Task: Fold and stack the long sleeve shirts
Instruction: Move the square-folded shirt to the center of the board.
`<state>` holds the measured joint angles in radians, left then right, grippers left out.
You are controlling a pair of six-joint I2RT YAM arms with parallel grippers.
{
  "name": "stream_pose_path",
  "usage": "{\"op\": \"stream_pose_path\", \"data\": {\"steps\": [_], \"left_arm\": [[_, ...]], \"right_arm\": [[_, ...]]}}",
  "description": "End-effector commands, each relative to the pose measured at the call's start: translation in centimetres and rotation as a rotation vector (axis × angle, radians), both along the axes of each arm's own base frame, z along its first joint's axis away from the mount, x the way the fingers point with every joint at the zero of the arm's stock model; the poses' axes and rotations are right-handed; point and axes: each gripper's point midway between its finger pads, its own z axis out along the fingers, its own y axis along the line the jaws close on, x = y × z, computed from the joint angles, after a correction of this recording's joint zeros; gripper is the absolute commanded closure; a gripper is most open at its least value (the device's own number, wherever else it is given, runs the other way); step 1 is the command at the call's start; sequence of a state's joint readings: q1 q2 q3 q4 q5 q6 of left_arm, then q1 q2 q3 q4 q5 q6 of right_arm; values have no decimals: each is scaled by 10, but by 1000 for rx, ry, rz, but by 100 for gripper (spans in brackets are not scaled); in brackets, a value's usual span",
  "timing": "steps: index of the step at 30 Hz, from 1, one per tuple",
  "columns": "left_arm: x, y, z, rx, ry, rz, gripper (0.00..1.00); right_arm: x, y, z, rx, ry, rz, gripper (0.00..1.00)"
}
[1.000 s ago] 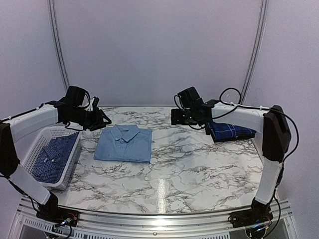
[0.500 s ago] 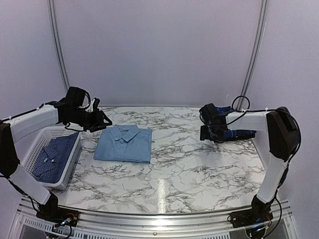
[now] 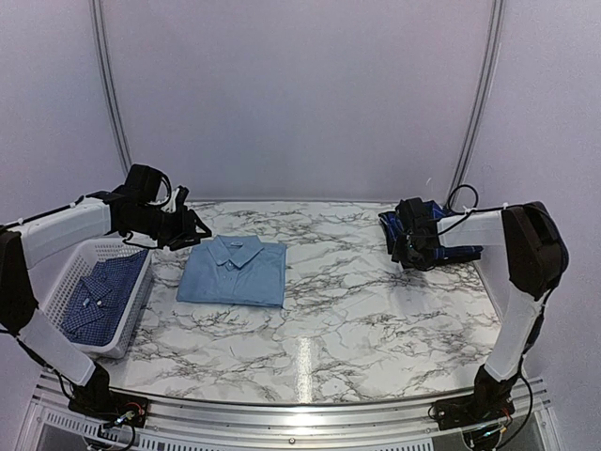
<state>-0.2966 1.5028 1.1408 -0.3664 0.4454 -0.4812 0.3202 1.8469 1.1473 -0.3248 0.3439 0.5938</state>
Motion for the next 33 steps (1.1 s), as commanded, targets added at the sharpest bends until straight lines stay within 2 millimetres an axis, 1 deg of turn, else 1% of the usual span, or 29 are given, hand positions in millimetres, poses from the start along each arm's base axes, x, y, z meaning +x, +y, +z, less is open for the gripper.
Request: {"op": "stream_pose_path", "data": {"steps": [1, 7, 12, 14, 17, 20, 25, 28, 30, 33], "left_arm": [[-6, -2, -11, 13, 30, -19, 56], [-6, -1, -12, 15, 30, -18, 56], [-5, -2, -14, 17, 37, -19, 56], [-5, -1, -14, 16, 36, -17, 56], [-5, -1, -14, 16, 34, -18, 56], [-6, -1, -14, 16, 35, -17, 56], [-6, -2, -12, 12, 33, -21, 56], [-7, -3, -10, 9, 30, -22, 56], [-7, -3, -10, 8, 30, -24, 56], [-9, -4, -10, 7, 30, -25, 56]], "right_arm": [[17, 1, -6, 51, -30, -18, 50], [15, -4, -15, 49, -18, -45, 55], [13, -7, -26, 48, -2, -65, 61], [12, -8, -29, 47, 4, -73, 67], [11, -10, -31, 39, 10, -83, 73], [9, -11, -34, 31, 21, -87, 81], [4, -10, -37, 37, 40, -72, 99], [-4, -8, -34, 31, 46, -54, 100], [-13, -6, -31, 29, 51, -40, 100], [-29, 1, -24, 26, 54, -11, 100]]}}
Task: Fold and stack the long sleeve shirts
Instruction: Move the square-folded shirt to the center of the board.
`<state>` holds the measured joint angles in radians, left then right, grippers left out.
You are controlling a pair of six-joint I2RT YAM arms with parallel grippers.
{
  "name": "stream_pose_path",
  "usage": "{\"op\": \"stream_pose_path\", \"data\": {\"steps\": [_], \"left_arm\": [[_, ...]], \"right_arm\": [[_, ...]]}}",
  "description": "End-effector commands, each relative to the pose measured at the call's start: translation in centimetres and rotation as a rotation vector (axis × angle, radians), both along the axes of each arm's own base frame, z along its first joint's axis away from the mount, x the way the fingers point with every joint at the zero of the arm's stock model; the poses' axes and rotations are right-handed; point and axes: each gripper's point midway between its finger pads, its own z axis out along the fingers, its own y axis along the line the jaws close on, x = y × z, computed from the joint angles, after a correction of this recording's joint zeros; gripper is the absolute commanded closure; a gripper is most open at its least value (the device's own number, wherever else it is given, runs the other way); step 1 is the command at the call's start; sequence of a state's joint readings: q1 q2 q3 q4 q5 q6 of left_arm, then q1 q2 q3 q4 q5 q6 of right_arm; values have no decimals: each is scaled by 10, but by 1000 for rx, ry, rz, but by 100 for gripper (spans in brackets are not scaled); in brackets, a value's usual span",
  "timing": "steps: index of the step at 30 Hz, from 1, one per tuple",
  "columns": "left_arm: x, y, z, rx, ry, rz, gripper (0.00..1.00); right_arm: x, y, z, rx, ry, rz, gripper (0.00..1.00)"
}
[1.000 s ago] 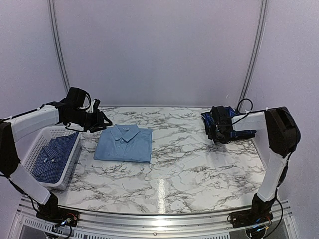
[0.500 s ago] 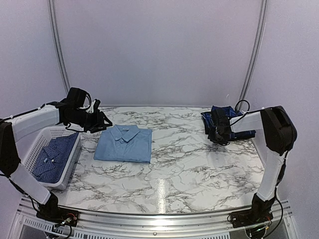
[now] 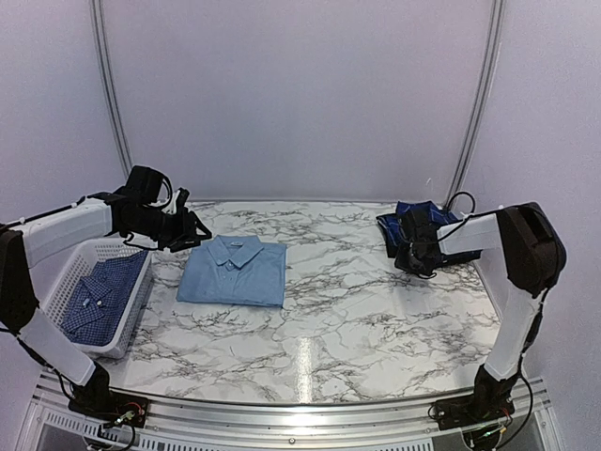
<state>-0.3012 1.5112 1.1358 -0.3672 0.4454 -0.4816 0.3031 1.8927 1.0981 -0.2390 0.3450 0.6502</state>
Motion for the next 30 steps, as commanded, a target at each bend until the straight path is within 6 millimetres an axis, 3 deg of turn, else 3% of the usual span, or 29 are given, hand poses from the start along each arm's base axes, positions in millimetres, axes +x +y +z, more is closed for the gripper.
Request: {"op": "stream_pose_path", "data": {"steps": [1, 6, 9, 17, 20, 27, 30], "left_arm": [[-8, -3, -5, 2, 18, -22, 56], [-10, -6, -6, -2, 23, -31, 56], [-12, -7, -6, -3, 23, -34, 56], [-14, -7, -10, -4, 32, -35, 56], [-14, -7, -9, -5, 31, -35, 56], [-17, -7, -12, -5, 40, -30, 56], [-16, -6, -13, -1, 42, -23, 56]], "right_arm": [[-37, 12, 2, -1, 62, 61, 100], [-68, 42, 8, 45, 76, 126, 100], [-87, 73, 9, 105, 83, 186, 100], [-132, 191, 14, 267, 117, 393, 100], [-142, 223, 15, 287, 130, 444, 100], [-156, 256, 19, 337, 136, 526, 98], [-157, 264, 39, 336, 107, 588, 74]]}}
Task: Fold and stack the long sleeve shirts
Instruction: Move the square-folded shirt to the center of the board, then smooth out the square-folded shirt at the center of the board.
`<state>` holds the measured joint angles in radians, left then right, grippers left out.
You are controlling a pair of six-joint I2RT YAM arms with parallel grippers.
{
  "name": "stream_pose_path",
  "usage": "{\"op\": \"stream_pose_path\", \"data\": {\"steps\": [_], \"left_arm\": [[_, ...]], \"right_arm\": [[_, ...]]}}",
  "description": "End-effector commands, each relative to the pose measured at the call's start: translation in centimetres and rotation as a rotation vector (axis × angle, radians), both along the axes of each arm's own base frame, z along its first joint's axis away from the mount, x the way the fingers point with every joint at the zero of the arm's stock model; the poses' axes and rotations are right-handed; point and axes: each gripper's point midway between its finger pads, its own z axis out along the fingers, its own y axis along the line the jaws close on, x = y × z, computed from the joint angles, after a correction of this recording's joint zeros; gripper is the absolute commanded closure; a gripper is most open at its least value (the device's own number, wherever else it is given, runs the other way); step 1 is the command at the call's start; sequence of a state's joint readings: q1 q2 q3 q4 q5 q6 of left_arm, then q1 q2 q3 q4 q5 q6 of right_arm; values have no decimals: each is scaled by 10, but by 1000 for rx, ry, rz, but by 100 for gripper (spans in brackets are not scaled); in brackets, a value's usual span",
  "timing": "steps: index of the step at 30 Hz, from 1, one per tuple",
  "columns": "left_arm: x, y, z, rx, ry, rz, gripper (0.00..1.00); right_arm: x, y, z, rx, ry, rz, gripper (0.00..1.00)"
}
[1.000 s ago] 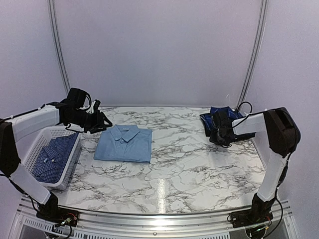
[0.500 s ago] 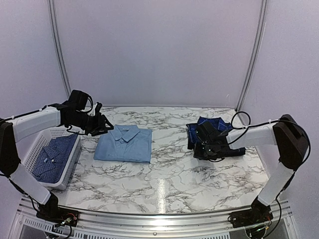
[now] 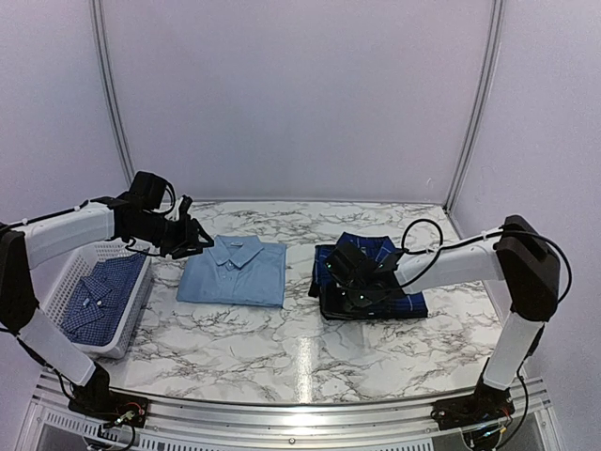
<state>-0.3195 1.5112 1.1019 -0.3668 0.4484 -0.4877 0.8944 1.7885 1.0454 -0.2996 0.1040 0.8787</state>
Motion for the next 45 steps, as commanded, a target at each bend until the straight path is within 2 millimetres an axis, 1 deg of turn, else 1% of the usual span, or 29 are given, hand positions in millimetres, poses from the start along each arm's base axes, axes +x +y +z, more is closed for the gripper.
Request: {"op": "stream_pose_path", "data": {"steps": [1, 3, 4, 5, 7, 10, 12, 14, 17, 19, 20, 23, 25, 27, 28, 29, 31, 34, 36, 39, 42, 45], "left_arm": [[-5, -2, 1, -5, 6, -7, 56], [-5, -2, 0, -4, 8, -4, 56], [-5, -3, 0, -3, 7, -3, 56], [-4, -2, -1, -1, 9, -1, 56], [-4, -3, -3, 3, 14, 1, 56], [-3, -4, -5, 7, 16, 4, 56], [-2, -5, -6, 10, 22, 6, 56], [-1, -6, -6, 10, 21, 6, 56], [1, -7, -7, 14, 23, 11, 56], [2, -7, -8, 18, 27, 13, 56], [2, -7, -11, 22, 33, 14, 56], [2, -7, -18, 30, 48, 21, 56], [2, -5, -23, 42, 54, 28, 56], [2, -3, -27, 55, 57, 36, 56], [2, -1, -29, 62, 59, 42, 56], [2, 0, -31, 69, 60, 46, 56], [3, 2, -33, 78, 60, 55, 56], [3, 5, -34, 88, 61, 66, 56], [3, 5, -34, 89, 60, 68, 56], [4, 5, -34, 91, 56, 71, 56], [4, 6, -33, 93, 53, 71, 56], [4, 9, -34, 103, 50, 78, 56]], "right_arm": [[1, 23, 38, 61, -50, 77, 68], [1, 22, 56, 61, -80, 98, 59], [1, 19, 64, 57, -94, 102, 56], [2, 16, 72, 49, -111, 104, 55], [7, 1, 86, -3, -158, 76, 56], [17, -27, 91, -61, -184, 27, 59], [25, -45, 86, -72, -180, -8, 64], [32, -68, 78, -96, -182, -49, 68], [36, -104, 54, -125, -148, -117, 74], [34, -126, 37, -144, -126, -161, 75], [30, -135, 26, -152, -105, -174, 75], [17, -149, 0, -164, -56, -192, 76], [10, -153, -8, -177, -34, -192, 76], [10, -155, -4, -181, -39, -195, 74], [13, -154, 2, -183, -55, -189, 73], [15, -153, 9, -183, -70, -184, 71], [24, -143, 32, -180, -123, -164, 64], [34, -117, 61, -176, -188, -107, 61], [39, -97, 73, -187, -220, -66, 61], [47, -73, 73, -216, -228, -22, 61], [51, -58, 57, -231, -203, 5, 62], [50, -46, 42, -243, -181, 38, 61]]}}
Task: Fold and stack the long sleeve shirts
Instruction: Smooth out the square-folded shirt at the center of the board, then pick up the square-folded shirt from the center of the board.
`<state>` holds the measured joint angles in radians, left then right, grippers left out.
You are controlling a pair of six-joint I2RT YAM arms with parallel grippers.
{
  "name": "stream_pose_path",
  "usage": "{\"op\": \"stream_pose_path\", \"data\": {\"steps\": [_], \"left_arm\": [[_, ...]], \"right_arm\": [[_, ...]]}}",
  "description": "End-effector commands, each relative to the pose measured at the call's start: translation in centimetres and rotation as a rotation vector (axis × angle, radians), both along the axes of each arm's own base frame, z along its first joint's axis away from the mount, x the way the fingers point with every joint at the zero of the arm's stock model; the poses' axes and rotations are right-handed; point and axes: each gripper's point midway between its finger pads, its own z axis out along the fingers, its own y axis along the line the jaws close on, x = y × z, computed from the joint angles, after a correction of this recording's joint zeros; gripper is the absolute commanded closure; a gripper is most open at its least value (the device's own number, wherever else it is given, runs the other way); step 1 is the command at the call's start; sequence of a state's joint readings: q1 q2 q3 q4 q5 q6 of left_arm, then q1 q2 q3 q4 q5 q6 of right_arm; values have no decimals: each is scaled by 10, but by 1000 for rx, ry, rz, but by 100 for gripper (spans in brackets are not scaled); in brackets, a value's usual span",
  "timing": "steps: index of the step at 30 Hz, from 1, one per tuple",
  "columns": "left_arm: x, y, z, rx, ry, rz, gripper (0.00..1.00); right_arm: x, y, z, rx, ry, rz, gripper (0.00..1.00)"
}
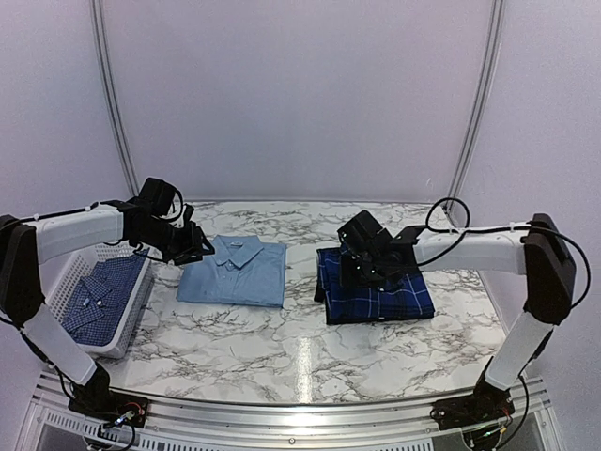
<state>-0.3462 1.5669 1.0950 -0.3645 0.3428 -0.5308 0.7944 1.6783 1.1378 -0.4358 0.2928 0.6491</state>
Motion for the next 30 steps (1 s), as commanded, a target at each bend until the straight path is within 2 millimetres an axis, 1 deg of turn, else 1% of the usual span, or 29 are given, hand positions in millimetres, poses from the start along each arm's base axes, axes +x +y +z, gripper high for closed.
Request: {"op": "stream_pose_path", "data": {"steps": [1, 3, 5, 7, 9, 11, 12, 14, 15, 20, 24, 26, 29, 30], "left_arm": [[-1, 6, -5, 28, -6, 12, 56], [-1, 11, -8, 47, -8, 27, 56], [0, 17, -9, 63, -11, 42, 56], [0, 25, -11, 79, -13, 64, 55], [2, 32, -13, 95, -15, 84, 54], [6, 40, -14, 116, -22, 109, 52], [9, 44, -14, 127, -26, 121, 51], [17, 52, -16, 158, -33, 152, 49], [21, 56, -17, 170, -35, 166, 49], [39, 63, -27, 228, -34, 196, 47], [48, 66, -38, 260, -20, 204, 47], [52, 67, -42, 279, -17, 209, 47], [54, 70, -50, 311, -11, 207, 47], [54, 71, -54, 322, -6, 203, 46]], "right_arm": [[-7, 13, -28, -83, 52, 56, 60], [-12, 30, -33, -82, 65, 101, 58], [-19, 40, -43, -106, 89, 131, 58], [-22, 49, -45, -110, 104, 145, 58], [-19, 57, -37, -92, 91, 154, 58], [-12, 67, -18, -56, 51, 165, 55], [-8, 74, -8, -33, 27, 178, 53], [1, 91, 5, 18, -8, 206, 51], [6, 100, 7, 34, -11, 221, 50], [29, 145, 14, 103, -37, 286, 46], [47, 160, -4, 160, 1, 302, 45], [56, 163, -12, 190, 10, 306, 44], [68, 162, -23, 202, 14, 294, 41], [69, 164, -28, 213, 29, 304, 41]]}}
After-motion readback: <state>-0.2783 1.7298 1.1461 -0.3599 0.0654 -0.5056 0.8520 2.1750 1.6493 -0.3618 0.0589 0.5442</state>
